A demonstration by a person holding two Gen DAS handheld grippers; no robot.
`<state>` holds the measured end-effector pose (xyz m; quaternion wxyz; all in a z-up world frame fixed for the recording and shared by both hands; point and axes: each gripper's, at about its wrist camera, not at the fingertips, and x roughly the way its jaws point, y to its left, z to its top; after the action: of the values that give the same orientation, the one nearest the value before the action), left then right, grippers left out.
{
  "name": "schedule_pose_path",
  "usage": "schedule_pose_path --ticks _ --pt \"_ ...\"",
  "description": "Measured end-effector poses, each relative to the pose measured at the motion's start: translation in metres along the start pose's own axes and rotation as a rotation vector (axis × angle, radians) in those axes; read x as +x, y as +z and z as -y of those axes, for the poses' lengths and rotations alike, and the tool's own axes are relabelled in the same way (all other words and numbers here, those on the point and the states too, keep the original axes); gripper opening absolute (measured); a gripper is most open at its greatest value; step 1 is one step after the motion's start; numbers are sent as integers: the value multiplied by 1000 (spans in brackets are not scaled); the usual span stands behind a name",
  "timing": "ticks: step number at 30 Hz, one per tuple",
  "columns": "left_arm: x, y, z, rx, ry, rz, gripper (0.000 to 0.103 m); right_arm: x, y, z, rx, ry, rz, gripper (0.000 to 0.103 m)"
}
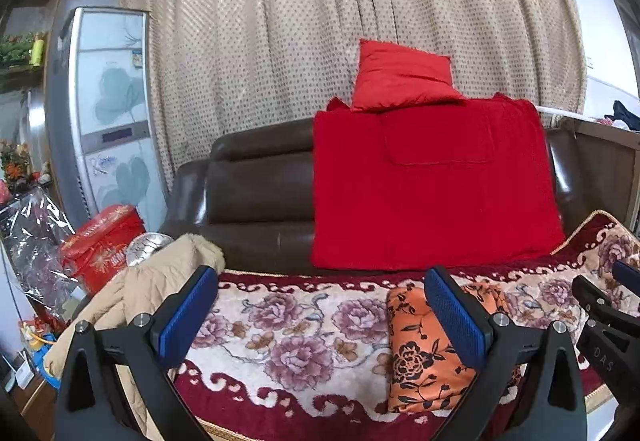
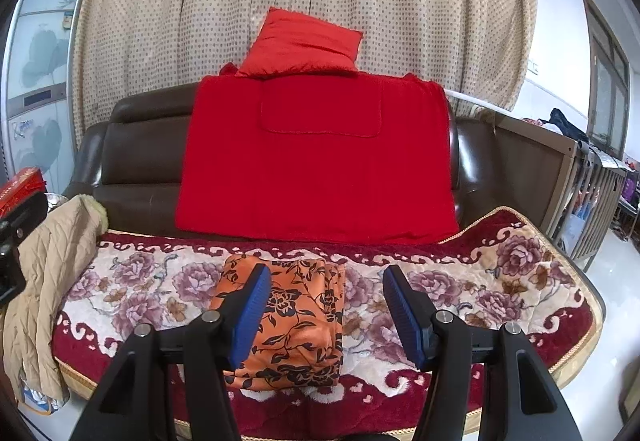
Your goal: Fold small clothes
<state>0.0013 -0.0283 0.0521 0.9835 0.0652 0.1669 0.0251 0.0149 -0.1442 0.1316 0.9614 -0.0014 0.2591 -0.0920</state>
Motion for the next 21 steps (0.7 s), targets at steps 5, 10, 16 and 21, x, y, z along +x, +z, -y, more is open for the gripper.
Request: schedule_pose_path --ticks 5,10,16,21 --pt "10 -4 5 9 -7 -21 103 9 -2 2 6 -5 -15 63" --pt "21 -7 7 7 -19 -49 103 17 -2 5 12 -10 -25 63" --pt "33 -12 9 -2 -41 -82 103 27 -5 6 13 -14 -47 63" --pt "35 -15 9 -8 -43 -86 103 30 -6 2 9 -17 -53 63"
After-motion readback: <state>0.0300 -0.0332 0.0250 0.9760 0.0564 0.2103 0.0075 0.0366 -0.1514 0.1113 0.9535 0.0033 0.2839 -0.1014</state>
